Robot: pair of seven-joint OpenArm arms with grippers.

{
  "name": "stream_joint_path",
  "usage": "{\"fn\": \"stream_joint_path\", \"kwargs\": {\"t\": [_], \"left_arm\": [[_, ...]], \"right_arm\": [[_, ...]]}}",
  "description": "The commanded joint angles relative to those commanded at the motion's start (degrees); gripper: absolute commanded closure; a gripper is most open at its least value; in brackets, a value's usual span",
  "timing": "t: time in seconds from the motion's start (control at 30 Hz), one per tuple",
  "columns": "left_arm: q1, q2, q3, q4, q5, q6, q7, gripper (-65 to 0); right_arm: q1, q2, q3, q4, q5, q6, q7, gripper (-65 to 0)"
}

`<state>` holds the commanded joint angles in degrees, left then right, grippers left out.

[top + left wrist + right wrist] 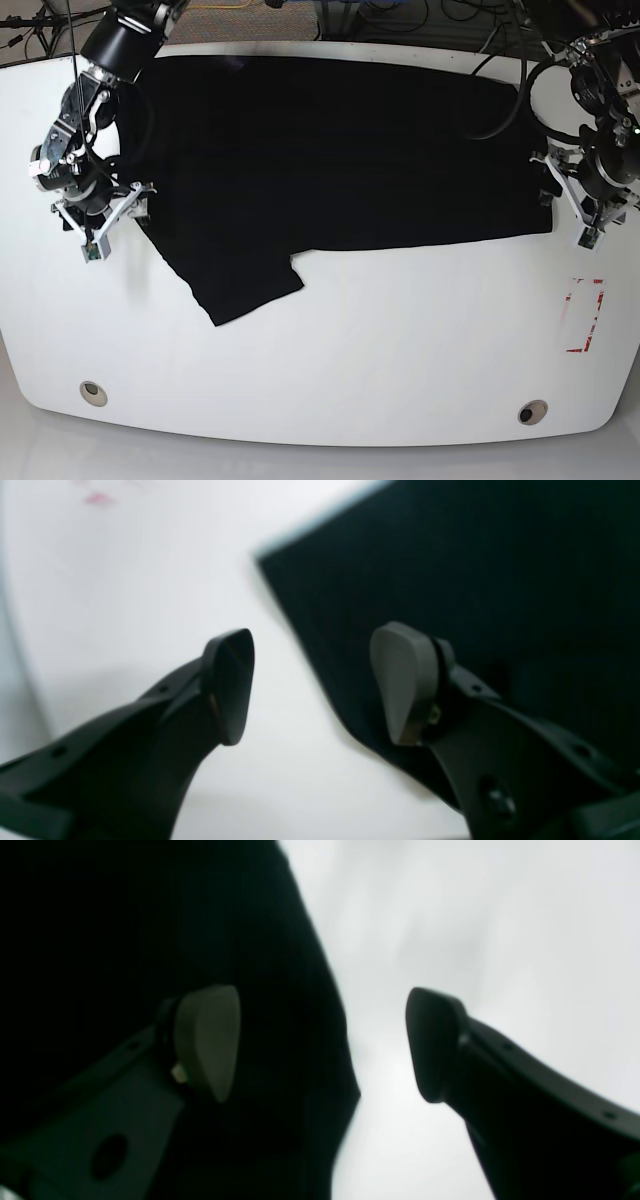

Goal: Fold the T-shirt properly
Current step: 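Move both grippers along the shirt edges and grasp them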

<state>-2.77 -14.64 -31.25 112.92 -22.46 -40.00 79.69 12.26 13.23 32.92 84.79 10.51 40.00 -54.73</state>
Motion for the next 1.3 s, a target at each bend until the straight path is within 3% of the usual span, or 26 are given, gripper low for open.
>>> {"fn": "stream_joint_path", "kwargs": {"t": [0.33, 0.53, 0.7, 0.8, 1.03, 1.13, 1.3], "left_arm": [[-3.96, -0.26, -0.26, -0.18, 2.02, 0.0, -1.23, -38.2], [-4.13, -0.26, -0.26, -0.18, 5.89, 1.54, -1.93, -38.2], [-3.69, -0.18, -0.26, -0.35, 8.44, 1.71, -6.42, -38.2], [-3.6, -0.09, -0.26, -2.11, 10.37, 1.71, -8.79, -38.3], [-4.92, -0.09, -3.52, -9.58, 12.92, 1.8, -9.76, -39.6], [-7.12, -0.09, -5.27, -13.8, 13.01, 1.98, -9.76, -46.3], [-8.18, -0.09, -7.21, -20.66, 12.75, 5.85, -9.76, -56.0]], "right_arm": [[7.82, 1.76, -5.19, -21.8, -0.09, 0.0, 12.13, -48.8], [8.09, 1.32, -5.54, -24.26, -0.09, 0.0, 13.45, -48.8], [7.21, -0.35, -8.44, -24.18, -0.09, 0.0, 13.54, -48.4], [6.86, -1.05, -9.05, -24.18, -0.09, 0.0, 13.54, -42.3], [6.68, -1.05, -9.14, -24.18, -0.09, 0.0, 13.71, -11.4], [6.68, -1.05, -9.14, -24.26, -0.09, 0.0, 13.71, -6.7], [6.59, -0.79, -9.14, -24.26, -0.09, 0.0, 13.71, -6.3]]}}
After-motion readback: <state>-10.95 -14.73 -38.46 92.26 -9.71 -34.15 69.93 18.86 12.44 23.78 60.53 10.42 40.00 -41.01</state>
